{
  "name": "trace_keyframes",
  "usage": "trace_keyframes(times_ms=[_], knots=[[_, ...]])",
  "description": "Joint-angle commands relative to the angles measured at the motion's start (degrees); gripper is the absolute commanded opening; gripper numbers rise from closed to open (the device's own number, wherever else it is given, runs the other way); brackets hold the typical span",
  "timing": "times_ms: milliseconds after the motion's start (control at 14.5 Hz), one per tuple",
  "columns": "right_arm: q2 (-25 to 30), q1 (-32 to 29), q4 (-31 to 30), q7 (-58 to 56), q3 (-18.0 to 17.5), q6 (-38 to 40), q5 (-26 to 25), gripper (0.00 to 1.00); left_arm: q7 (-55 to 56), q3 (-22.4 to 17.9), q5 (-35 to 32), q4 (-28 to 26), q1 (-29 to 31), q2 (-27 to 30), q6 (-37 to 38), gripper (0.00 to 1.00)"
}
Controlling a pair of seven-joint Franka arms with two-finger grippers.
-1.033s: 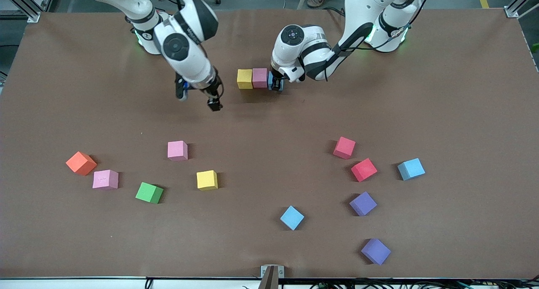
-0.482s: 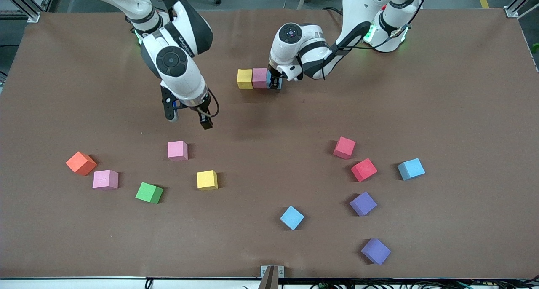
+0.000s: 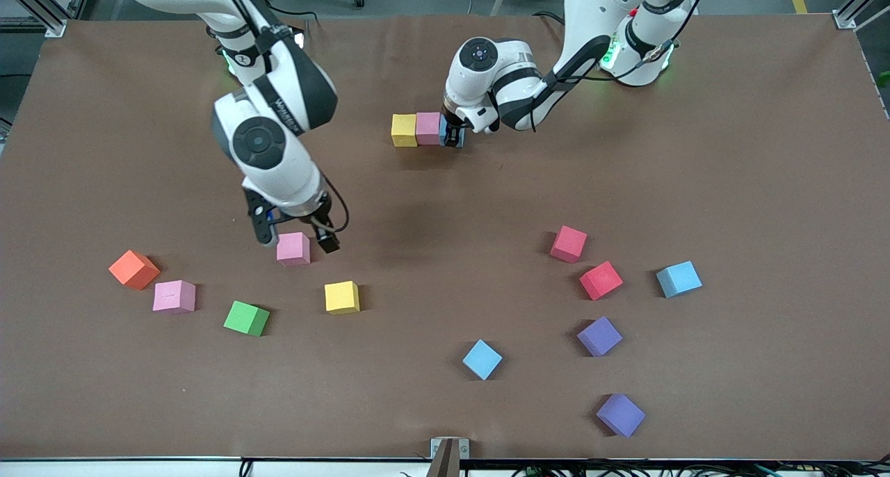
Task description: Arrange 11 blocks into digit 3
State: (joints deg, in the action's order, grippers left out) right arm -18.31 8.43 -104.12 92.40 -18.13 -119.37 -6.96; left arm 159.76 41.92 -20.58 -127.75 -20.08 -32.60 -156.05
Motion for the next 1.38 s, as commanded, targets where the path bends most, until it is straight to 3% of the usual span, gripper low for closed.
trace_keyframes(times_ms=[0,69,413,826,1101,1308], knots=[[-1.54,-5.35,3.03,-20.59,-1.12,1.42,-0.86,1.0,14.0,-0.43,-3.95,0.31,-1.28,0.0,-0.84,0.62],[-2.95,-5.62,4.7,-26.42,-1.12,1.6,-0.86,1.0,14.0,-0.43,-4.03,0.31,-1.28,0.0,-0.66,1.0],[-5.15,-5.97,7.0,-30.86,-1.03,-2.69,-1.65,1.0,13.65,-0.17,-4.03,0.48,-1.19,0.96,2.49,1.0],[-12.79,-7.81,15.61,-59.83,-0.94,-3.15,-1.92,1.0,12.77,1.32,-4.03,4.43,-1.02,2.1,10.66,1.0],[-19.21,-7.82,20.62,-70.4,-0.86,-3.15,-2.09,1.0,12.68,2.38,-4.03,6.28,-0.93,2.11,13.83,1.0],[-21.06,-7.29,20.89,-76.73,-0.86,-4.63,-2.09,1.0,10.23,2.73,-4.03,8.39,-0.93,2.11,18.57,1.0]])
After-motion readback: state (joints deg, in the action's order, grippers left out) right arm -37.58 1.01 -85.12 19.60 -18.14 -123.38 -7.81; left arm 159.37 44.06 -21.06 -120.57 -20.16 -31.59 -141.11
